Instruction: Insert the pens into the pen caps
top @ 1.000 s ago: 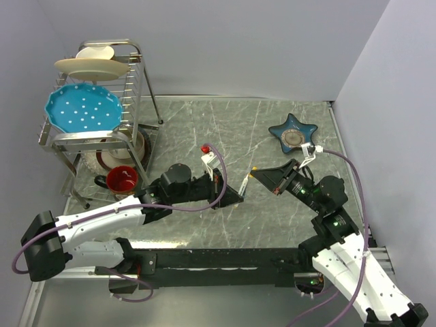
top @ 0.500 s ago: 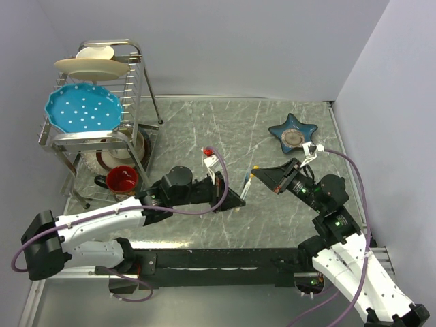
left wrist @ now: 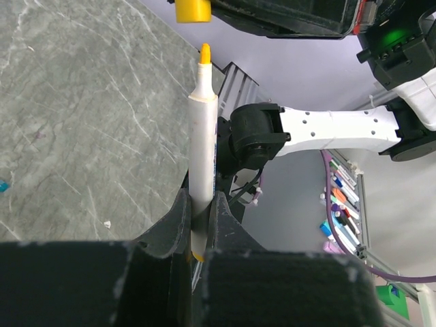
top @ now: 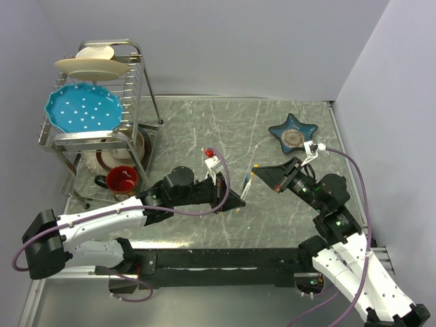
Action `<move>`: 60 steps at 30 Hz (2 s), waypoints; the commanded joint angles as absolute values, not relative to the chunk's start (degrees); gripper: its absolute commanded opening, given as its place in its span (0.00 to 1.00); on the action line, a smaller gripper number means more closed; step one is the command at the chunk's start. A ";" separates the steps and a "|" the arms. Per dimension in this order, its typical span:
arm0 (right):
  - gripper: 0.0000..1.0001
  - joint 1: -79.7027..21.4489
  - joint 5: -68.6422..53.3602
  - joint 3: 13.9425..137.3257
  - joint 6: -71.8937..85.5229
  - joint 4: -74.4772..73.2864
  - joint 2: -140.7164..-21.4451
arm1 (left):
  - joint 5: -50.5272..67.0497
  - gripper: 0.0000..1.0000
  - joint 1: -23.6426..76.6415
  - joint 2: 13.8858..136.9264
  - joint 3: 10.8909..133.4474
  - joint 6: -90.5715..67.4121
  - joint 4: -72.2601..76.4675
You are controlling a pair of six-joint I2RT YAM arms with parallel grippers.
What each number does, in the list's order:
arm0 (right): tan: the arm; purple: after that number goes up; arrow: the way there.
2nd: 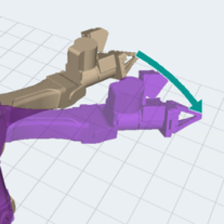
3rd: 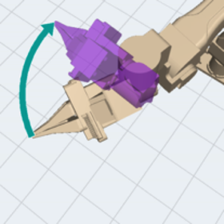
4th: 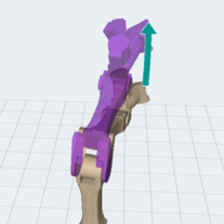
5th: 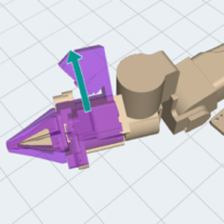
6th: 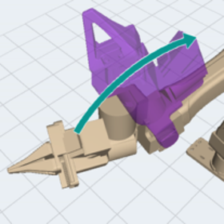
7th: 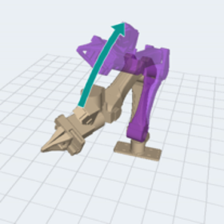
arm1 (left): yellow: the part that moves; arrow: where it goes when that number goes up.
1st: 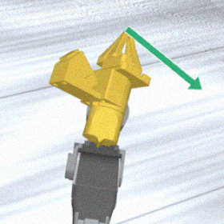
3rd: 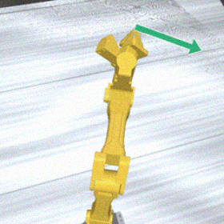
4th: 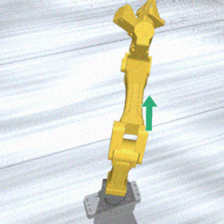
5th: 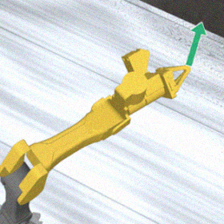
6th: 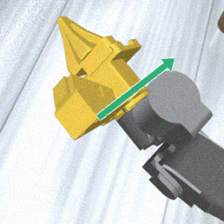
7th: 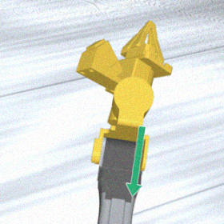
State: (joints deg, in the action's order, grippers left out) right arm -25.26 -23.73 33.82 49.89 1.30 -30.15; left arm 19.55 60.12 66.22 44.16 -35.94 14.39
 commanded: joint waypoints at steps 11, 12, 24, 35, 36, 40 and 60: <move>0.00 -25.58 -26.98 30.94 48.43 3.78 -27.69 | 18.63 0.01 60.47 65.92 46.41 -34.45 15.12; 0.00 -25.58 -27.24 30.76 48.25 3.87 -27.25 | 18.63 0.01 60.38 65.92 46.41 -34.54 15.20; 0.00 -25.66 -29.88 25.49 49.66 6.96 -25.58 | 19.34 0.01 60.38 68.03 47.02 -36.91 18.20; 0.22 -25.66 -30.49 22.24 49.66 4.56 -19.16 | 14.93 0.01 60.12 67.59 50.27 -37.27 17.93; 0.27 -25.66 -31.54 22.41 49.83 5.35 -19.07 | 15.55 0.01 60.12 67.67 50.62 -37.09 17.67; 0.46 -25.75 -32.08 25.74 49.48 4.92 -18.28 | 15.91 0.01 60.21 66.45 52.03 -34.64 13.19; 0.64 -29.52 -37.54 43.84 41.32 7.30 -34.18 | 13.62 0.01 60.20 39.91 34.54 -29.88 10.90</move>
State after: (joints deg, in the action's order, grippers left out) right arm -27.16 -37.45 37.85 44.80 5.13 -28.82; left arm 14.09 60.18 42.94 34.74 -31.11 11.03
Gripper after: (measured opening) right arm 0.652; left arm 0.071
